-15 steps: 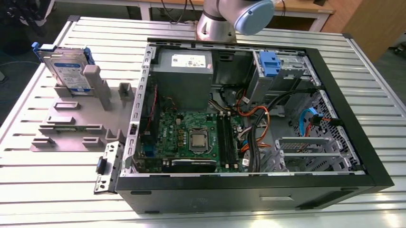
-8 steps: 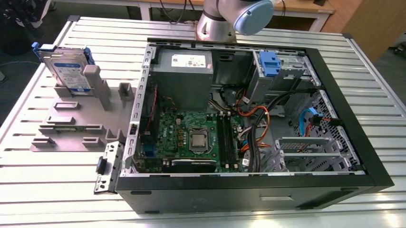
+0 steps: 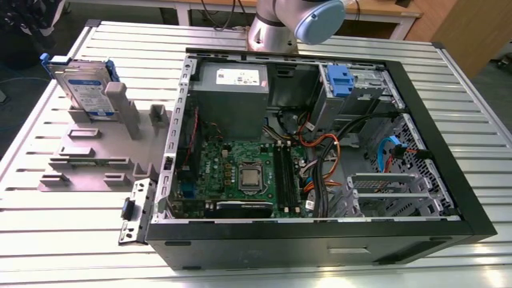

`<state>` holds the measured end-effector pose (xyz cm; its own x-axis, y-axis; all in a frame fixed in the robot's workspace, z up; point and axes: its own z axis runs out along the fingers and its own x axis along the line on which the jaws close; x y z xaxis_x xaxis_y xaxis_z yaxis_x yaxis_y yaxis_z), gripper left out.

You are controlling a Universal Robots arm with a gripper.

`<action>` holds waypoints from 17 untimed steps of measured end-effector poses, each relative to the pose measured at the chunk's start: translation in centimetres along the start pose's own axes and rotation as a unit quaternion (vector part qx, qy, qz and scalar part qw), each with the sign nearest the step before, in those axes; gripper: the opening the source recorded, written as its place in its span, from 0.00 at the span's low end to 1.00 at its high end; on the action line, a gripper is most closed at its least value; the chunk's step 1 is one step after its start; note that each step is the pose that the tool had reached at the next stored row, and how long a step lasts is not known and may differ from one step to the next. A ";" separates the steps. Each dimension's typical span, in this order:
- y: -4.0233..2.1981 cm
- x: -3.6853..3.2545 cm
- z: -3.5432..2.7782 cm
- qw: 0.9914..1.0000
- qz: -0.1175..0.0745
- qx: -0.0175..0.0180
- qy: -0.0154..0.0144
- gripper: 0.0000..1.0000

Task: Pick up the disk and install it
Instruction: 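Pick up the disk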

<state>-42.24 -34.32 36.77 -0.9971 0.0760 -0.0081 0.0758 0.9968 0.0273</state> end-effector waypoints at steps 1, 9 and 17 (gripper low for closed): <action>0.00 0.00 0.00 1.000 0.000 0.000 0.000 0.11; 0.00 0.00 0.01 1.000 0.008 0.000 0.000 0.11; 0.00 0.00 0.01 0.999 0.039 0.000 -0.001 0.11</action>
<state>-42.24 -34.32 36.76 -0.9881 0.1535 -0.0081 0.1532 0.9878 0.0273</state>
